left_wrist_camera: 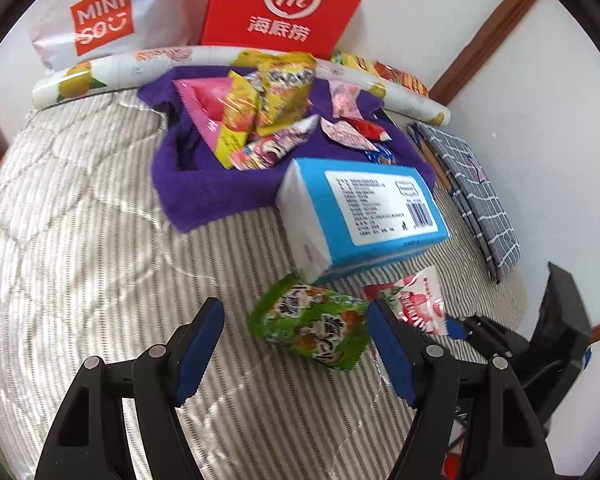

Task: Organize snacks
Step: 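Grasp the white-red lychee packet with the right tool while the left tool grasps the green snack bag, then lift and carry both packets over the tissue box to the purple towel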

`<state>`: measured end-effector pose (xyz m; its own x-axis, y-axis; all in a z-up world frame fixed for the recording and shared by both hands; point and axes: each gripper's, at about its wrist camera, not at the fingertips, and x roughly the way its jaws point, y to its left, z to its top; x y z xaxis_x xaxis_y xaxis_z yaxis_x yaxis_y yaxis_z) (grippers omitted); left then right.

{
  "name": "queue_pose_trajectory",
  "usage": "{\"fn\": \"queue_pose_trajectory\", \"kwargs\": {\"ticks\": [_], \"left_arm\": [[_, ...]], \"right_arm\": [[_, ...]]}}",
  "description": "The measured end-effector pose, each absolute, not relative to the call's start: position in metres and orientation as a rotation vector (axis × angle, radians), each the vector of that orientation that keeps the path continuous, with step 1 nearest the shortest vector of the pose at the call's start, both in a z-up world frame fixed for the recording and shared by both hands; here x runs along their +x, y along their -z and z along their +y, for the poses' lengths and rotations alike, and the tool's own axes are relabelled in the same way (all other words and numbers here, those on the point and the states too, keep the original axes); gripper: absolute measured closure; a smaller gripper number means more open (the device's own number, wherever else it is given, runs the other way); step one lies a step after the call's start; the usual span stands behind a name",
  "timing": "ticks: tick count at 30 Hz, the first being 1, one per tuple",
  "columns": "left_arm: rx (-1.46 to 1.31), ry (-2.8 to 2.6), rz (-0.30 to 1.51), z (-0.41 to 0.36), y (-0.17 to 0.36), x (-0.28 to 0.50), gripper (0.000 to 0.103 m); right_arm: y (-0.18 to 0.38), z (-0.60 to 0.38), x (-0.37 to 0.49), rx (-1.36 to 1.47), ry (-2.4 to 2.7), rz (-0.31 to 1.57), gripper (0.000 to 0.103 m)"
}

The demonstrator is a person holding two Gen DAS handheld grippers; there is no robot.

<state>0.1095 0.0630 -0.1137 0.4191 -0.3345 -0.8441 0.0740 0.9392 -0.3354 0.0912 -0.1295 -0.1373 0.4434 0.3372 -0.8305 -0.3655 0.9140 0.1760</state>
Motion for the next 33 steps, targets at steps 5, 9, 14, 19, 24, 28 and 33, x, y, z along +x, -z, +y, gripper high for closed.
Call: {"fn": "queue_pose_trajectory", "kwargs": {"ticks": [5, 9, 14, 19, 24, 28, 33], "left_arm": [[-0.221, 0.283, 1.123, 0.047, 0.127, 0.111, 0.025], [-0.186, 0.296, 1.135, 0.037, 0.137, 0.112, 0.023], [-0.224, 0.308, 1.177, 0.031, 0.157, 0.118, 0.023], [-0.2, 0.307, 1.154, 0.025, 0.161, 0.118, 0.032], [-0.177, 0.302, 1.143, 0.031, 0.157, 0.115, 0.05], [-0.206, 0.301, 1.121, 0.043, 0.148, 0.111, 0.052], [-0.229, 0.321, 1.088, 0.052, 0.126, 0.106, 0.052]], "right_arm": [[0.132, -0.155, 0.091, -0.012, -0.397, 1.007, 0.07], [0.129, -0.177, 0.093, 0.026, -0.363, 1.002, 0.071], [0.131, -0.193, 0.096, 0.053, -0.33, 1.003, 0.071], [0.134, -0.2, 0.099, 0.063, -0.309, 1.015, 0.071], [0.132, -0.199, 0.103, 0.055, -0.301, 1.019, 0.072], [0.125, -0.196, 0.104, 0.055, -0.304, 1.01, 0.072], [0.113, -0.192, 0.105, 0.062, -0.311, 0.992, 0.072]]}}
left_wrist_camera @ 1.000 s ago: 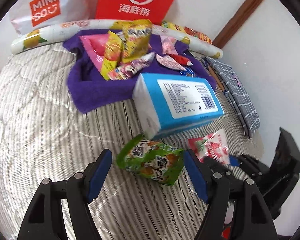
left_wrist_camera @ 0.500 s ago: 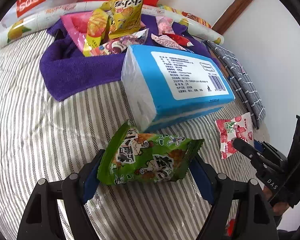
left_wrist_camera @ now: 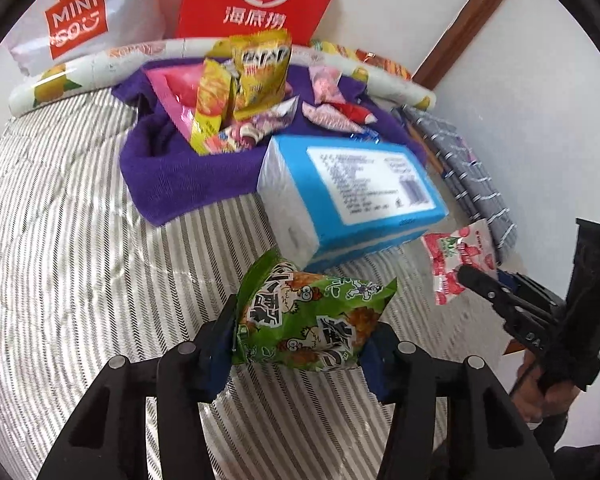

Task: Organize snacks
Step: 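Lift and carry both packets over the tissue box to the purple towel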

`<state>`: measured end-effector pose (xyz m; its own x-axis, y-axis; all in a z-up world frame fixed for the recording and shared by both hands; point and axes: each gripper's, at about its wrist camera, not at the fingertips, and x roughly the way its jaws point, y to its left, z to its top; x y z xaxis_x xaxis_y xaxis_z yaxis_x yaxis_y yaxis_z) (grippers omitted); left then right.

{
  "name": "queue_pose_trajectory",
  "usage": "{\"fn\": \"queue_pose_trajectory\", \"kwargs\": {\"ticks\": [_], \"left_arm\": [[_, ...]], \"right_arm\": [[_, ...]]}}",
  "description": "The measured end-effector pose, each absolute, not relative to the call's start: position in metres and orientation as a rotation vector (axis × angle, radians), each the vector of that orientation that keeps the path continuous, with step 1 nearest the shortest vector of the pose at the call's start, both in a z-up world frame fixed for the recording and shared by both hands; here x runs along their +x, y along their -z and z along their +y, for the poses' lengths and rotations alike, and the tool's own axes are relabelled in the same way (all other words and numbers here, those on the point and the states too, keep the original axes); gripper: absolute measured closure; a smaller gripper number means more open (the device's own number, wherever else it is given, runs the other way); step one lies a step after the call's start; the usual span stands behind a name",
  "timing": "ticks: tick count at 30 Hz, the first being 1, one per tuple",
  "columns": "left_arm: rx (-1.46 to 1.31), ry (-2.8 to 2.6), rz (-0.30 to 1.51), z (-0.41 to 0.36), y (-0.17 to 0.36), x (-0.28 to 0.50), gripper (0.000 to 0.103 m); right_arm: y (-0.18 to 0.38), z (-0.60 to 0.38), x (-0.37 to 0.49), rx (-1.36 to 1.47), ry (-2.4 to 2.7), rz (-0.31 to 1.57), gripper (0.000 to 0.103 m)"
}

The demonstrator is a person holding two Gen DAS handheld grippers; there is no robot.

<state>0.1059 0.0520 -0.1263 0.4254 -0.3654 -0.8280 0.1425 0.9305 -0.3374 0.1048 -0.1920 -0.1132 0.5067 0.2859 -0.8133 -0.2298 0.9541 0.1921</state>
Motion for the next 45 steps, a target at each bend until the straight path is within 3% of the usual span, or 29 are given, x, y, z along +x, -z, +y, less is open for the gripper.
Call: {"fn": "queue_pose_trajectory", "kwargs": {"ticks": [25, 45], "left_arm": [[-0.199, 0.38, 0.966, 0.054, 0.027, 0.169, 0.052], [-0.236, 0.357, 0.97, 0.07, 0.022, 0.243, 0.052]], "right_arm": [[0.039, -0.163, 0.163, 0.133, -0.344, 0.852, 0.073], [0.033, -0.144, 0.249, 0.126, -0.349, 0.82, 0.073]]}}
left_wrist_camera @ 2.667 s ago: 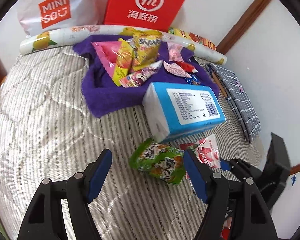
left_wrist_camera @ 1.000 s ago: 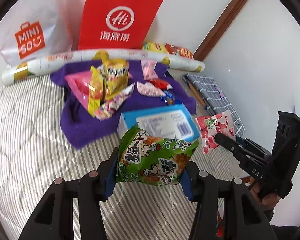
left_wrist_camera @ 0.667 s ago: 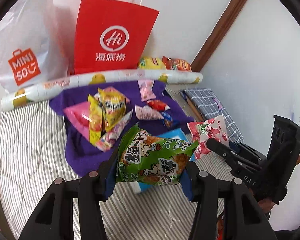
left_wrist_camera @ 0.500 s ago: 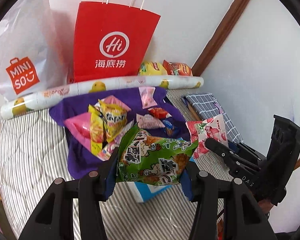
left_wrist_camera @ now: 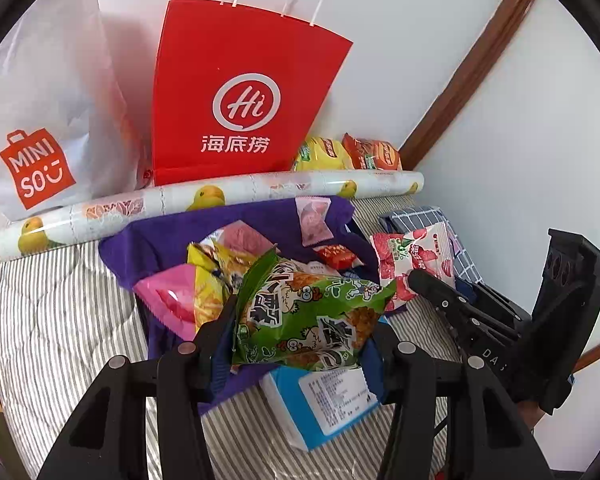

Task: Organize snacks
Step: 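Lift and carry both packets over the tissue box to the purple towel, then lower the lychee packet onto the towel and open the right tool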

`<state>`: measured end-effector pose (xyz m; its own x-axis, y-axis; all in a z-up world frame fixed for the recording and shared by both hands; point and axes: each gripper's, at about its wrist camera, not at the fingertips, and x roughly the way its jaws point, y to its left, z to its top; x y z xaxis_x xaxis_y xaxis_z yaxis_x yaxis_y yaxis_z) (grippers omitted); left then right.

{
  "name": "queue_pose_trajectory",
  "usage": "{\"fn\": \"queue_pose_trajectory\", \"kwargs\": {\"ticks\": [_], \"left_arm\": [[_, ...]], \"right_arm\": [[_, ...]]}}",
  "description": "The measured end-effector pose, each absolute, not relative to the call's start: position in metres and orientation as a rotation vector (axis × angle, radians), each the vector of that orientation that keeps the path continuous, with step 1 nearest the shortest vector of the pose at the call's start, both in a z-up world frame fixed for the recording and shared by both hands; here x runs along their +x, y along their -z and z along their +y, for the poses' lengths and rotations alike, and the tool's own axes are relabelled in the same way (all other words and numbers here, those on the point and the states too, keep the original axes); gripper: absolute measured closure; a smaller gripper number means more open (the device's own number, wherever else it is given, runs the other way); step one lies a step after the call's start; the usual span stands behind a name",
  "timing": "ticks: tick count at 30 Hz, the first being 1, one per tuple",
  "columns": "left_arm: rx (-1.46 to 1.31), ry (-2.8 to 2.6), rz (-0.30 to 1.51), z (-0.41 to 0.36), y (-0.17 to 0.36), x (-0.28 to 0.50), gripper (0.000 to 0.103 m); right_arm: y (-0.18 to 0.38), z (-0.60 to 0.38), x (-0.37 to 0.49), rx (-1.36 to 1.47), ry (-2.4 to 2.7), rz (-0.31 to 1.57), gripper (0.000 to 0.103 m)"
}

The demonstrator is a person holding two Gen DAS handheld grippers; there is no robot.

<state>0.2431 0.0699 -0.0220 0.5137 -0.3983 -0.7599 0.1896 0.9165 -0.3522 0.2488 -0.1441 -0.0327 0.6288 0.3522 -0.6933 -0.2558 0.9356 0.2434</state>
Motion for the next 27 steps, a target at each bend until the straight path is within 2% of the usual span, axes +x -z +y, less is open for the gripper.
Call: {"fn": "queue_pose_trajectory", "kwargs": {"ticks": [18, 27], "left_arm": [[-0.302, 0.338, 0.966, 0.086, 0.036, 0.293, 0.052], [-0.333, 0.302, 0.99, 0.102, 0.051, 0.304, 0.052]], "right_arm": [[0.033, -0.127, 0.304, 0.094, -0.377, 0.779, 0.073], [0.056, -0.12, 0.32, 0.111, -0.388, 0.815, 0.073]]}}
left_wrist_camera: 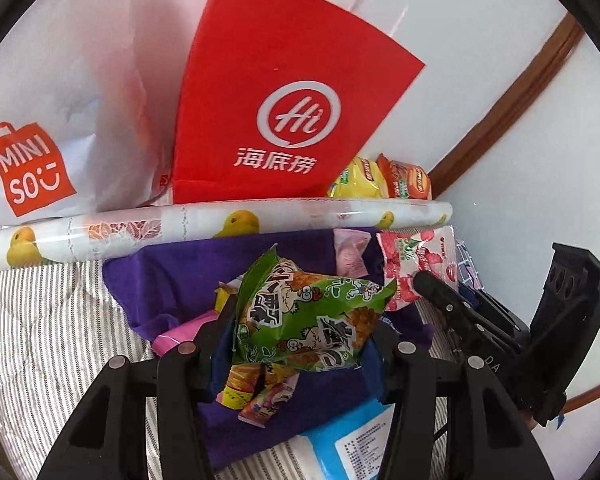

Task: Organize snacks
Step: 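Lower the lychee packet onto the towel and open the right tool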

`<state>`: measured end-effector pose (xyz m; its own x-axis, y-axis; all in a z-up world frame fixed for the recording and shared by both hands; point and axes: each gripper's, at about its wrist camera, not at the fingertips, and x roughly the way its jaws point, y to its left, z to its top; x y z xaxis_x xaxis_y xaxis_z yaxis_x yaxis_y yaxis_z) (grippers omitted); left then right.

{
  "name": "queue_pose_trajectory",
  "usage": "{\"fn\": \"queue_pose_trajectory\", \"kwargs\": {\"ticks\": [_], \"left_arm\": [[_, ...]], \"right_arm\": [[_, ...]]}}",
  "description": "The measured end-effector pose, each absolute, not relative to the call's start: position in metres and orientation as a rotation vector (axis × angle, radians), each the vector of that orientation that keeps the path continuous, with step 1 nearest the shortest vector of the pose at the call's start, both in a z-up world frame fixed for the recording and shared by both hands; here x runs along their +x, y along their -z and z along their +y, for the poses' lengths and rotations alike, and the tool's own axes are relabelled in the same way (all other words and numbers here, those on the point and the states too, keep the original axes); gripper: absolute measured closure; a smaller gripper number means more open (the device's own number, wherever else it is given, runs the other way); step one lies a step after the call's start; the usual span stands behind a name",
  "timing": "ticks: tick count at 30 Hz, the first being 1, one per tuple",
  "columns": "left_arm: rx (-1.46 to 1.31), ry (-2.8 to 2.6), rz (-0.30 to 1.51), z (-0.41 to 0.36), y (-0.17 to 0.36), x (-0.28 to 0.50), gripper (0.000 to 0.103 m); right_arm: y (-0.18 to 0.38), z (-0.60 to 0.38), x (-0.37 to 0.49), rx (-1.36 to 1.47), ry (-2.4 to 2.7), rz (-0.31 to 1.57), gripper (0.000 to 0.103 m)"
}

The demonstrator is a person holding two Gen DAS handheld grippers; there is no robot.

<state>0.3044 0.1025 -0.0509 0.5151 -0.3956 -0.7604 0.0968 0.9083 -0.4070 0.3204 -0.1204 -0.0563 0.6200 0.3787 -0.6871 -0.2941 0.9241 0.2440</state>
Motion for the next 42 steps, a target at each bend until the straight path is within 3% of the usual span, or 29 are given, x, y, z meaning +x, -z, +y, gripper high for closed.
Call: {"fn": "queue_pose_trajectory", "kwargs": {"ticks": [19, 42], "left_arm": [[-0.356, 0.326, 1.005, 0.088, 0.077, 0.324, 0.052], [-0.317, 0.276, 1.118, 0.07, 0.117, 0.338, 0.052]], "right_arm": [[0.107, -0.121, 0.335, 0.112, -0.418, 0.954, 0.073], [0.114, -0.132, 0.337, 0.111, -0.376, 0.972, 0.073]]}}
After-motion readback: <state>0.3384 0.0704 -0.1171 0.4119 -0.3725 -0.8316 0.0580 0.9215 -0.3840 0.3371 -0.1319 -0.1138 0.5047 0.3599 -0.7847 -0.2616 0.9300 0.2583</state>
